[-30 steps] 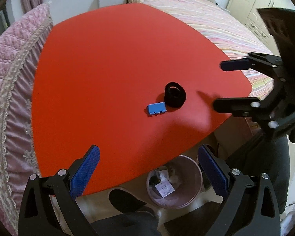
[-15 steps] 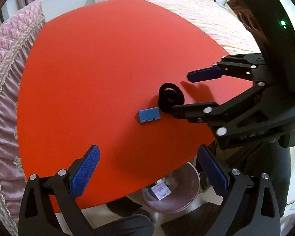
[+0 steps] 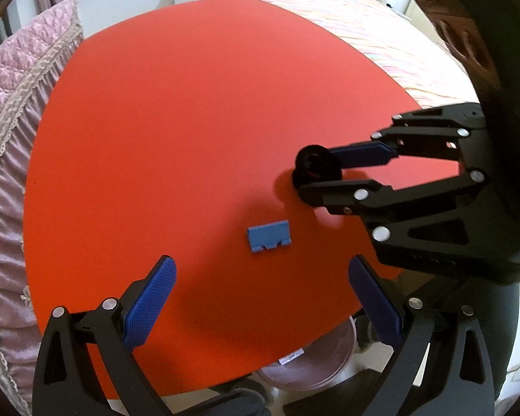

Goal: Collect trash
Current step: 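Grasp the black ring-shaped sock with the right tool, then grasp the blue plastic piece with the left tool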

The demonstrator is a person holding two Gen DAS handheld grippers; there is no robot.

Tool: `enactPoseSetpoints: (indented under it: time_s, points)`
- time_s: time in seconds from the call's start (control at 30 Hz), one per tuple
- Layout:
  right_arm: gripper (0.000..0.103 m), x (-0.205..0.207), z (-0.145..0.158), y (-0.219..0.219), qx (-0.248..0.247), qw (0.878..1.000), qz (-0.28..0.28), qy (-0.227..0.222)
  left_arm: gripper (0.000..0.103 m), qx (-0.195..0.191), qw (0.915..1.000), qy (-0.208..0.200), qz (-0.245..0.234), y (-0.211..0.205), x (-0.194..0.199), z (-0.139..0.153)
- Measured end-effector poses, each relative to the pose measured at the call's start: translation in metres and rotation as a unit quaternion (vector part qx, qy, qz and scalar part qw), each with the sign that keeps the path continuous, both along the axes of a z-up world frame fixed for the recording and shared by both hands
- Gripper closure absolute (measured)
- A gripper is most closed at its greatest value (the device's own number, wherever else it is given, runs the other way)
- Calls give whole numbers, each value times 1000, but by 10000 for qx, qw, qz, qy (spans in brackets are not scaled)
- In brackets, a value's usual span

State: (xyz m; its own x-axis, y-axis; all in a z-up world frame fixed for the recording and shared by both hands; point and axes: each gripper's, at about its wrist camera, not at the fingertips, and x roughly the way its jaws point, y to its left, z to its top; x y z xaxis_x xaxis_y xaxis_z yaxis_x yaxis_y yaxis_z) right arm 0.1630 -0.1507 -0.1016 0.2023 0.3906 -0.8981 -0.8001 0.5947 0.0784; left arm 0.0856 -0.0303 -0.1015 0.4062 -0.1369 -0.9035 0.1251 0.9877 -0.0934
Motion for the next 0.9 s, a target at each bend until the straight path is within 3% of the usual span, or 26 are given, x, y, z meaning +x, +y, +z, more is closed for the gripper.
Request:
enactPoseSetpoints:
  time_s: [0.27, 0.4, 0.47, 0.6, 0.63, 0.77, 0.9]
  points:
    - [72, 6, 4, -12, 112, 9997, -236, 8, 11, 22, 9996, -30, 269, 0, 6, -5]
    - [72, 7, 7, -18, 166, 9994, -315, -14, 32, 242, 9990, -93, 373, -7, 5, -5]
    - [72, 6, 7, -20, 165, 9993, -323, -33, 57, 276, 9987, -116, 407, -7, 4, -3]
    - [72, 4, 8, -22, 191, 9992, -349, -49, 81, 247, 9987, -149, 415, -5, 3, -1]
    - [72, 4, 9, -24, 208, 9991, -369, -51, 91, 222, 9987, -146, 431, -4, 2, -1]
    - [72, 1, 11, -28, 237, 9989, -406, -71, 100, 192, 9988, -191, 399, -2, 0, -1]
    - [72, -1, 13, -31, 226, 9987, -457, -80, 102, 40, 9985, -171, 516, 1, -2, -4]
